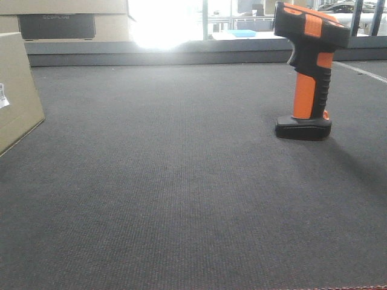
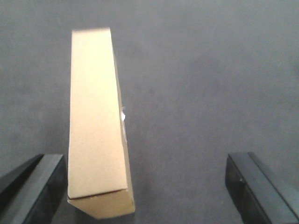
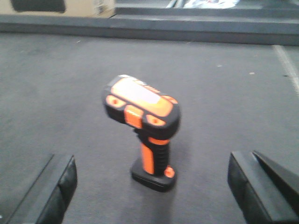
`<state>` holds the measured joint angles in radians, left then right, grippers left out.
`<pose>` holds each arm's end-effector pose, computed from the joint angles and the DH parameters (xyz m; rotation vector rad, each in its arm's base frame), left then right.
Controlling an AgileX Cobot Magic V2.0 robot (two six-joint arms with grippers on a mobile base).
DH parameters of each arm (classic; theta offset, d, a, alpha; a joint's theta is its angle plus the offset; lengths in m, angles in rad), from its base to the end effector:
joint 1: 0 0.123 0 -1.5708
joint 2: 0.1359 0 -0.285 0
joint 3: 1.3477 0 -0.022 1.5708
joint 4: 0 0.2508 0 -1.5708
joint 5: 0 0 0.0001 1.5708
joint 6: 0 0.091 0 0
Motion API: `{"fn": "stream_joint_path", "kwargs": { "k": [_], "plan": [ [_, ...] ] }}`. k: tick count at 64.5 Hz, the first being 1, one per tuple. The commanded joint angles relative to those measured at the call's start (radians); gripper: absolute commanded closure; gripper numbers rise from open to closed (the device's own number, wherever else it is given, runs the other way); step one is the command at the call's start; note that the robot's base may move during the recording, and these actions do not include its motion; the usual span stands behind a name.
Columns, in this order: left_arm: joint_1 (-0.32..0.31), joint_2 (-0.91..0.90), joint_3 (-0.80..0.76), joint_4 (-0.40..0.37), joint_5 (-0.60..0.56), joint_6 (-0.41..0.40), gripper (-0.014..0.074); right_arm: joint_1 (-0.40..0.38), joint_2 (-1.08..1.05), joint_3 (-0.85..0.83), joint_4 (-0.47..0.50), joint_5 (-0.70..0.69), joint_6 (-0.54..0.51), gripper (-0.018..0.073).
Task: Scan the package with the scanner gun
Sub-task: 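Grasp the cardboard box with the left gripper and lift it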
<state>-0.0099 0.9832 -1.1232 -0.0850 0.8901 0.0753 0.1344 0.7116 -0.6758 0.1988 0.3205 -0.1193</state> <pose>0.1865 -0.0079 0.4015 0.0713 2.2299 -0.0672 0.1463 0.0255 0.3478 -0.1033 1.8352 0.2003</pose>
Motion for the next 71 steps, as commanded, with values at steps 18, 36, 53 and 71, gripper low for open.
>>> {"fn": "stream_joint_path", "kwargs": {
  "k": [18,36,53,71],
  "plan": [
    [0.116,0.445,-0.43,0.019,0.328,0.063,0.0006,0.049,0.056,-0.051,-0.002,-0.036,-0.002,0.0],
    [0.067,0.605,-0.497,0.065,0.331,0.063,0.0006,0.049,0.056,-0.051,-0.002,-0.036,-0.002,0.0],
    [0.067,0.711,-0.497,0.085,0.33,0.063,0.0006,0.049,0.056,-0.051,-0.002,-0.036,-0.002,0.0],
    [0.067,0.75,-0.497,0.091,0.306,0.05,0.0017,0.049,0.056,-0.051,-0.002,-0.036,-0.002,0.0]
  ]
}}
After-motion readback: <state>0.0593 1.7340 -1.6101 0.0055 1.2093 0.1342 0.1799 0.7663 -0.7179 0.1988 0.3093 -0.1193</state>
